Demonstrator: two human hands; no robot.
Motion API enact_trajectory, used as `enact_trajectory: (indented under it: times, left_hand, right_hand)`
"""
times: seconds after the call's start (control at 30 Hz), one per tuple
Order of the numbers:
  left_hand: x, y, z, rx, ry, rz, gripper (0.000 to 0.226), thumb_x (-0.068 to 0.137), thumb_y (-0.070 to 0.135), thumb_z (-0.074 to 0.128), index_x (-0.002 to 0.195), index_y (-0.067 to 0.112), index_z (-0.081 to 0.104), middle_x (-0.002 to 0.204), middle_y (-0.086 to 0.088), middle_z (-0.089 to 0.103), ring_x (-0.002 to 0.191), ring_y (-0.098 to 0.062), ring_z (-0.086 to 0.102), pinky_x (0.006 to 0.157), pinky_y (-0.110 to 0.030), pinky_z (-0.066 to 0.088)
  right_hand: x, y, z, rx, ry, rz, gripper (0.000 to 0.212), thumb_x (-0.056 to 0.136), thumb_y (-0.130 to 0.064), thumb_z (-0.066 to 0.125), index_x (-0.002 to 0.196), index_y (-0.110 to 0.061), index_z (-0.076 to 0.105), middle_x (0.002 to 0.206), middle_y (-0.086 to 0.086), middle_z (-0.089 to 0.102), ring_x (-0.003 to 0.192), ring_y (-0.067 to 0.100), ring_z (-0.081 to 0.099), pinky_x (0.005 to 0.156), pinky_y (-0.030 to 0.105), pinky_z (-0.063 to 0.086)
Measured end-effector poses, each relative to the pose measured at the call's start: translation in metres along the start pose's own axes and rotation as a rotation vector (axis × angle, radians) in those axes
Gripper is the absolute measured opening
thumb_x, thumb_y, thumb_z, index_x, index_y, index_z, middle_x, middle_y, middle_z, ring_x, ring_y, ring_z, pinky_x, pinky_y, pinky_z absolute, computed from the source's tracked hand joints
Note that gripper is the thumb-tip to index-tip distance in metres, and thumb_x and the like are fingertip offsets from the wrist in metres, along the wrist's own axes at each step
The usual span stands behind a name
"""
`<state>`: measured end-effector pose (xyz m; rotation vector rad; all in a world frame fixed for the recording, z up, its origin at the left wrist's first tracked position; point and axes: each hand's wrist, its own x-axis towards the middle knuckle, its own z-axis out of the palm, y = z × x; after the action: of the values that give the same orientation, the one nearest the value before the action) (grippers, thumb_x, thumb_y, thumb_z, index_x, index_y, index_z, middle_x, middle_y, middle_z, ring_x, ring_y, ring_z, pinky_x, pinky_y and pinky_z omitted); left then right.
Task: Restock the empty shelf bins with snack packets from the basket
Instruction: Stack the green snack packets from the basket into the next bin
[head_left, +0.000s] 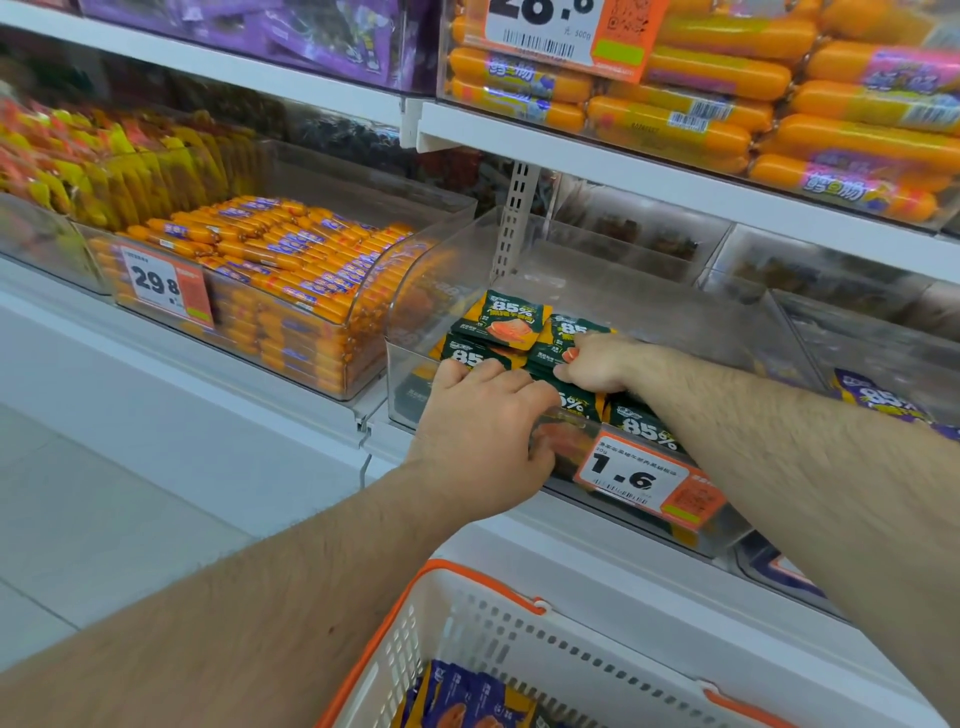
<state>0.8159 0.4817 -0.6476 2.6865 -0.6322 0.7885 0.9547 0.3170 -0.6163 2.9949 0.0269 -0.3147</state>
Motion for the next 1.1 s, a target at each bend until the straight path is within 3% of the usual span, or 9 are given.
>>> enact_trajectory:
  times: [0.2, 0.3, 0.47, 0.57, 0.67, 0.73, 0.8, 0.93, 1.1]
  left_hand:
    - [0.0, 0.001, -0.005, -0.039, -0.06, -0.006, 0.031, 0.072, 0.037, 0.055, 0.095, 0.025, 0.071, 0.085, 0.007, 0.068, 0.084, -0.021, 0.06, 0.074, -0.039, 0.036]
    - [-0.001, 0.0, -0.005, -0.11, 0.062, 0.034, 0.031, 0.072, 0.031, 0.056, 0.096, 0.021, 0.072, 0.093, 0.005, 0.069, 0.088, -0.022, 0.062, 0.073, -0.037, 0.038]
    - [-0.004, 0.004, -0.02, -0.351, 0.212, 0.208, 0.018, 0.073, 0.02, 0.054, 0.084, 0.014, 0.066, 0.08, 0.004, 0.057, 0.075, -0.019, 0.052, 0.064, -0.031, 0.042]
    - [-0.018, 0.005, -0.019, -0.325, -0.294, 0.135, 0.016, 0.083, 0.03, 0.054, 0.092, 0.023, 0.066, 0.077, 0.013, 0.055, 0.077, -0.013, 0.056, 0.066, -0.027, 0.046]
    - [-0.036, 0.004, -0.011, -0.184, -0.844, 0.078, 0.029, 0.09, 0.034, 0.058, 0.117, 0.027, 0.063, 0.108, 0.01, 0.065, 0.105, -0.012, 0.057, 0.089, -0.026, 0.046]
    - [-0.048, 0.008, -0.007, -0.12, -1.012, 0.077, 0.034, 0.092, 0.036, 0.056, 0.125, 0.027, 0.06, 0.121, 0.009, 0.061, 0.113, -0.012, 0.053, 0.095, -0.026, 0.043]
    - [-0.058, 0.014, -0.001, -0.086, -1.102, 0.09, 0.036, 0.093, 0.038, 0.054, 0.128, 0.028, 0.057, 0.126, 0.009, 0.059, 0.115, -0.013, 0.053, 0.098, -0.029, 0.043]
    - [-0.076, 0.028, 0.012, -0.026, -1.202, 0.15, 0.039, 0.093, 0.035, 0.052, 0.13, 0.026, 0.057, 0.114, 0.008, 0.061, 0.102, -0.013, 0.052, 0.087, -0.028, 0.043]
    - [-0.085, 0.04, 0.025, 0.014, -1.216, 0.201, 0.035, 0.093, 0.036, 0.053, 0.127, 0.027, 0.059, 0.121, 0.006, 0.062, 0.111, -0.016, 0.055, 0.09, -0.03, 0.046]
  right_hand:
    - [-0.003, 0.002, 0.0, 0.047, -0.01, 0.015, 0.07, 0.098, -0.051, 0.042, 0.152, -0.011, 0.025, 0.154, 0.009, 0.033, 0.132, 0.027, 0.043, 0.094, 0.03, 0.039]
    - [-0.005, 0.003, 0.0, 0.097, -0.02, 0.027, 0.074, 0.096, -0.056, 0.044, 0.152, -0.012, 0.024, 0.154, 0.009, 0.034, 0.132, 0.027, 0.043, 0.1, 0.033, 0.039]
    - [-0.032, -0.002, -0.014, 0.181, 0.084, 0.046, 0.062, 0.091, -0.057, 0.052, 0.131, -0.011, 0.054, 0.126, 0.011, 0.06, 0.107, 0.028, 0.059, 0.091, 0.036, 0.051]
    - [-0.08, -0.01, -0.018, 0.268, 0.309, -0.019, 0.036, 0.089, -0.043, 0.056, 0.108, -0.014, 0.066, 0.107, 0.009, 0.065, 0.098, 0.031, 0.06, 0.082, 0.035, 0.052]
    - [-0.129, -0.021, 0.005, 0.215, 0.817, -0.252, 0.018, 0.082, -0.026, 0.057, 0.083, -0.01, 0.067, 0.088, 0.01, 0.062, 0.087, 0.034, 0.056, 0.072, 0.036, 0.047]
    - [-0.155, -0.025, 0.031, 0.27, 1.121, -0.464, 0.01, 0.074, -0.014, 0.061, 0.076, -0.005, 0.065, 0.081, 0.012, 0.057, 0.077, 0.033, 0.051, 0.067, 0.038, 0.041]
    - [-0.176, -0.026, 0.066, 0.342, 1.208, -0.598, 0.004, 0.071, -0.005, 0.064, 0.072, -0.002, 0.064, 0.077, 0.015, 0.054, 0.073, 0.031, 0.047, 0.065, 0.037, 0.035]
    - [-0.19, -0.021, 0.167, 0.431, 0.922, -0.538, 0.013, 0.079, -0.011, 0.056, 0.072, -0.004, 0.065, 0.075, 0.01, 0.055, 0.072, 0.031, 0.052, 0.066, 0.04, 0.042]
    - [-0.199, -0.007, 0.271, 0.567, 0.177, -0.09, 0.017, 0.084, -0.014, 0.053, 0.07, -0.011, 0.061, 0.081, 0.007, 0.065, 0.074, 0.022, 0.057, 0.072, 0.045, 0.053]
